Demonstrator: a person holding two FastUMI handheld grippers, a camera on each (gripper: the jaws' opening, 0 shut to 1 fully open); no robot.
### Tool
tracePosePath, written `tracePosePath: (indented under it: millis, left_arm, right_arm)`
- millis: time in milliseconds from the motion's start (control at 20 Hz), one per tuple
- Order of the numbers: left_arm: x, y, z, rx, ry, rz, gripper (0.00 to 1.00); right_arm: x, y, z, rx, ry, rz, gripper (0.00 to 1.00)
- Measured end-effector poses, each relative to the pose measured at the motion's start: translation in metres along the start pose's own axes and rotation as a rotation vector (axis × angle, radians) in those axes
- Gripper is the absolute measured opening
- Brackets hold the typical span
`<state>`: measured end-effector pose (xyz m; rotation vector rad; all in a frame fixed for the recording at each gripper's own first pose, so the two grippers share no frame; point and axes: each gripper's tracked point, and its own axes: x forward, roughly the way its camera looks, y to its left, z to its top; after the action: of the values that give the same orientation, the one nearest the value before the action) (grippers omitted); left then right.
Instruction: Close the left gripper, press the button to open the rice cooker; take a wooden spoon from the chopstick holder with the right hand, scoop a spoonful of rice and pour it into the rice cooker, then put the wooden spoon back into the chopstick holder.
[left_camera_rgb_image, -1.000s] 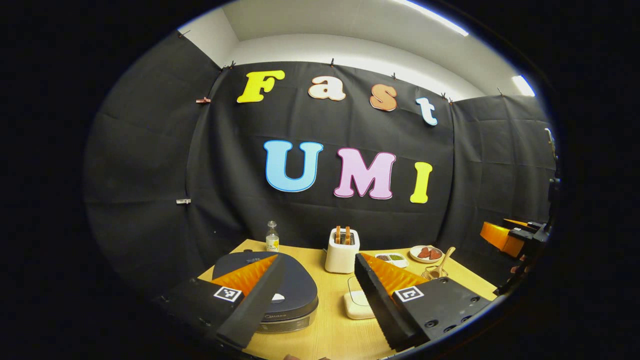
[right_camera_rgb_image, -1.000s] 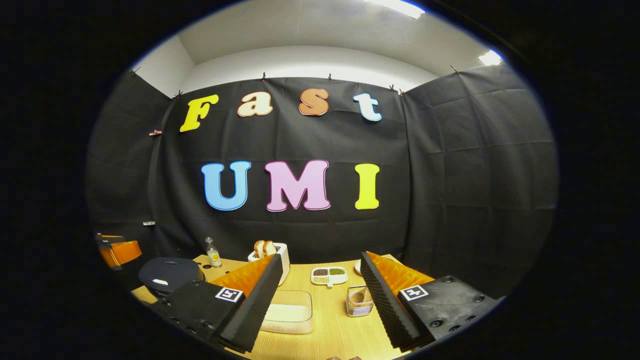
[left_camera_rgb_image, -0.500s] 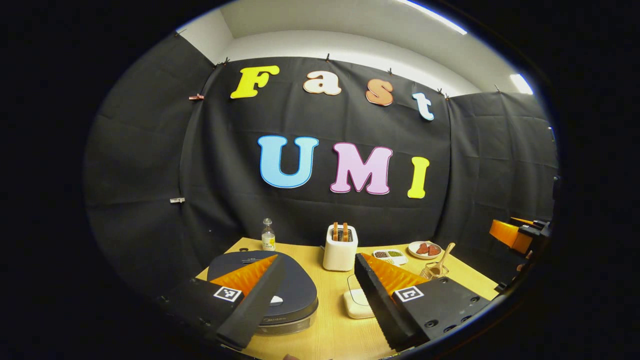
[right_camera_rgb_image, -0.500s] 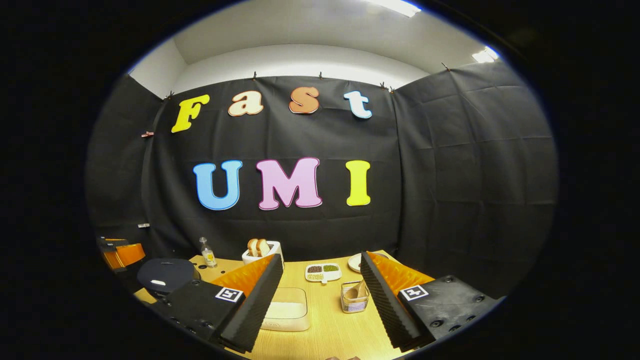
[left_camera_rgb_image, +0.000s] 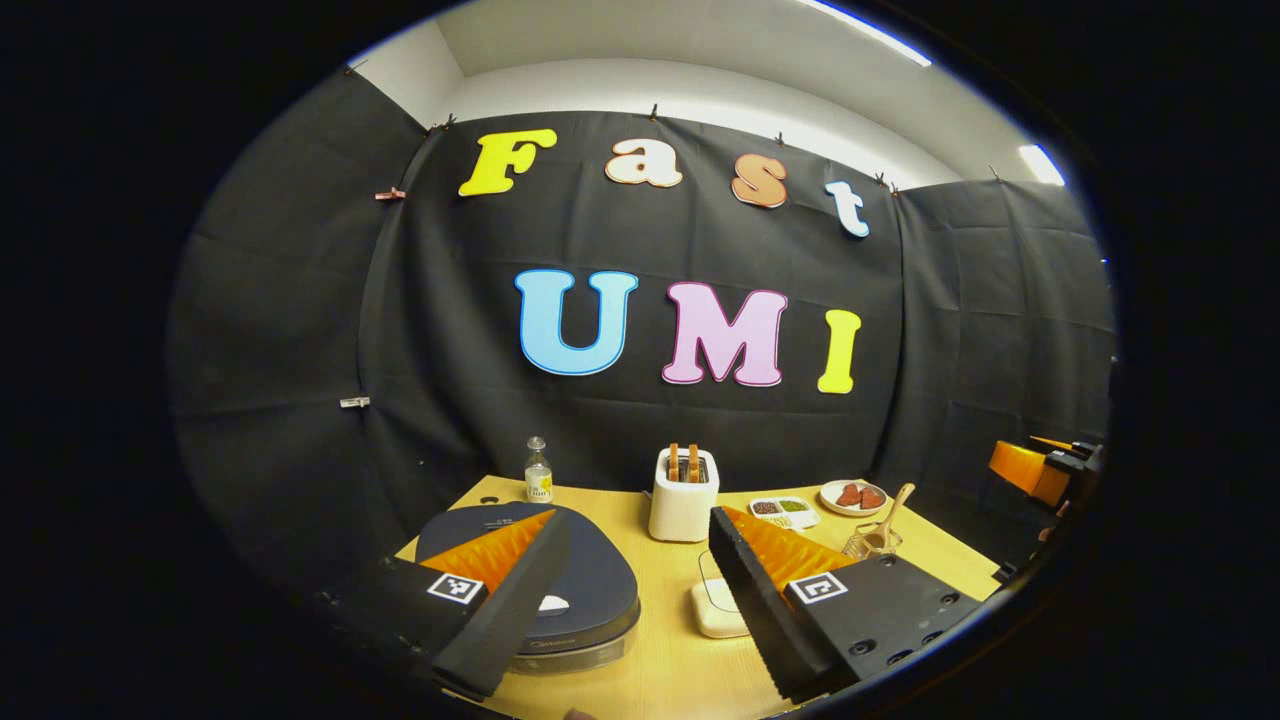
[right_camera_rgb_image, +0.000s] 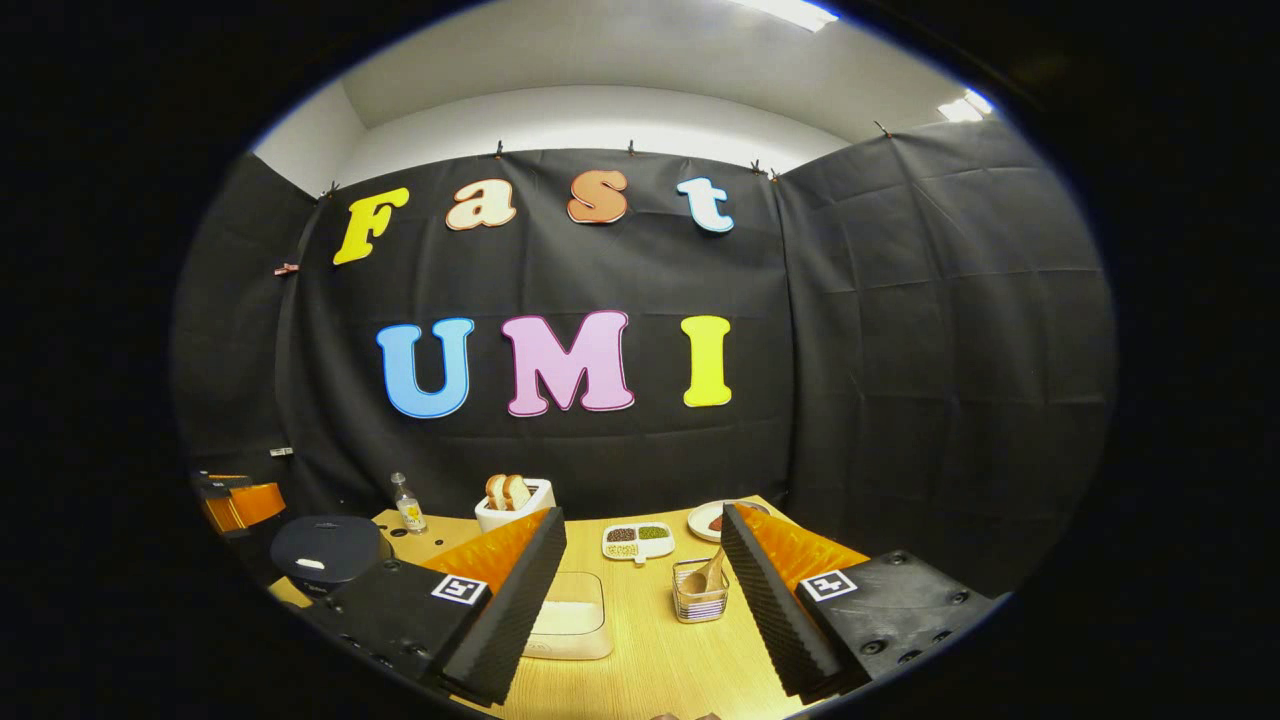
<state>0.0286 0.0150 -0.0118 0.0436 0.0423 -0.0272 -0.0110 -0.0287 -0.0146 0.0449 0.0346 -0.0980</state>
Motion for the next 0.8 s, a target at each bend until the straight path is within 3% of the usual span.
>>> tracePosePath:
  millis: [250, 550, 700, 800]
  left_arm:
    - [0.01, 0.032, -0.011, 0.004, 0.06, 0.019, 0.92]
    - [0.02, 0.07, -0.043, -0.037, 0.191, 0.007, 0.47]
    - [0.026, 0.083, -0.062, -0.066, 0.252, 0.014, 0.17]
    - [0.03, 0.088, -0.072, -0.111, 0.282, 0.025, 0.07]
  right_arm:
    - [-0.002, -0.002, -0.004, -0.008, 0.009, -0.008, 0.97]
    - [-0.005, -0.009, -0.005, -0.03, 0.019, -0.03, 0.97]
    - [-0.004, -0.013, -0.006, -0.033, 0.034, -0.044, 0.97]
    - [-0.004, -0.016, -0.006, -0.037, 0.042, -0.054, 0.97]
